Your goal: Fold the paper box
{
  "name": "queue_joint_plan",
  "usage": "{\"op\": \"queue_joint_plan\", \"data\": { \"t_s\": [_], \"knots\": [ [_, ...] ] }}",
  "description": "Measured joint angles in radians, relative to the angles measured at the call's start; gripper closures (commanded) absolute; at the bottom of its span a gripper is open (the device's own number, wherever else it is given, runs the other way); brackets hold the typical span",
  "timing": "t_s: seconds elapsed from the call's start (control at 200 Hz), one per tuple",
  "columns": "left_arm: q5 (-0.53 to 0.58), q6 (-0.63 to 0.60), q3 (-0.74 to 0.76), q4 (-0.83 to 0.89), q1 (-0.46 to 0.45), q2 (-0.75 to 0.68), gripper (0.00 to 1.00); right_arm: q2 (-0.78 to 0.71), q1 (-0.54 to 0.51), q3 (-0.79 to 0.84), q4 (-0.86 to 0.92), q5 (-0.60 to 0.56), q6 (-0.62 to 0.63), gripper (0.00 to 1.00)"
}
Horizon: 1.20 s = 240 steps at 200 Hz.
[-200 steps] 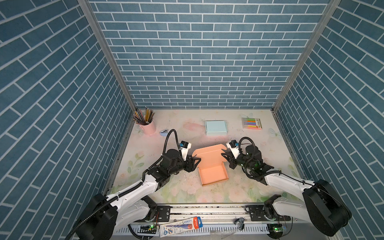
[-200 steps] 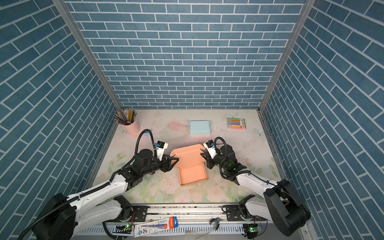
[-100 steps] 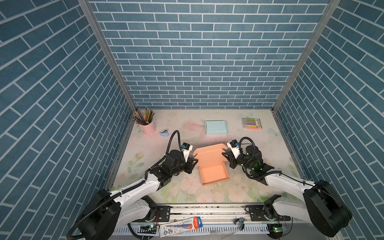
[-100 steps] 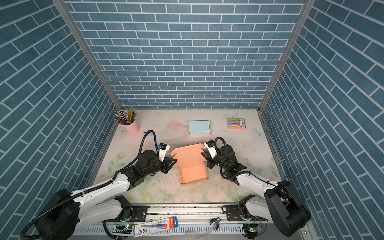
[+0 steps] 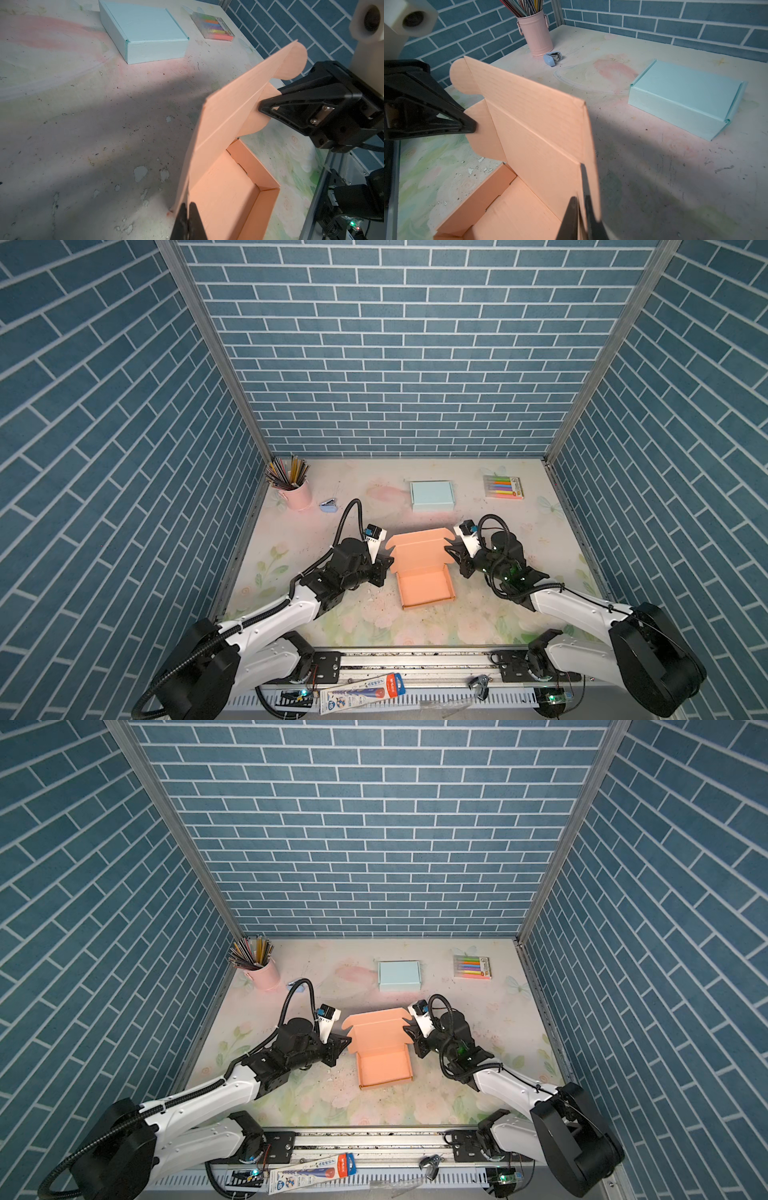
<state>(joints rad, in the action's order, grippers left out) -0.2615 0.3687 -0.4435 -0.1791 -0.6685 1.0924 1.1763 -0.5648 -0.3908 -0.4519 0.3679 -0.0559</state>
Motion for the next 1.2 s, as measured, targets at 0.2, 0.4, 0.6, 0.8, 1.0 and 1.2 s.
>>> {"op": "queue_joint_plan", "data": {
  "t_s": [0.2,0.4,0.6,0.8,1.0,1.2],
  "knots": [
    [0.008,-0.013,-0.023,0.019,-0.003,0.010,0.97,-0.021,0.000,0.000,0.019,-0.013,0.000,0.91],
    [0.013,-0.021,-0.029,0.029,-0.007,0.014,0.97,-0.021,0.000,-0.001,0.022,-0.014,0.001,0.95],
    [0.022,-0.023,-0.032,0.035,-0.008,0.014,0.97,-0.021,0.000,-0.001,0.022,-0.013,0.000,0.95],
    [0.046,-0.025,-0.048,0.047,-0.009,0.017,0.97,-0.013,-0.024,-0.018,0.026,-0.015,-0.021,0.96],
    [0.079,-0.026,-0.086,0.047,-0.006,0.047,0.96,0.024,-0.060,-0.072,0.035,-0.089,-0.075,0.96],
    [0.118,-0.034,-0.136,0.026,-0.002,0.089,0.96,0.051,-0.070,-0.129,0.046,-0.146,-0.124,0.95]
  ]
}}
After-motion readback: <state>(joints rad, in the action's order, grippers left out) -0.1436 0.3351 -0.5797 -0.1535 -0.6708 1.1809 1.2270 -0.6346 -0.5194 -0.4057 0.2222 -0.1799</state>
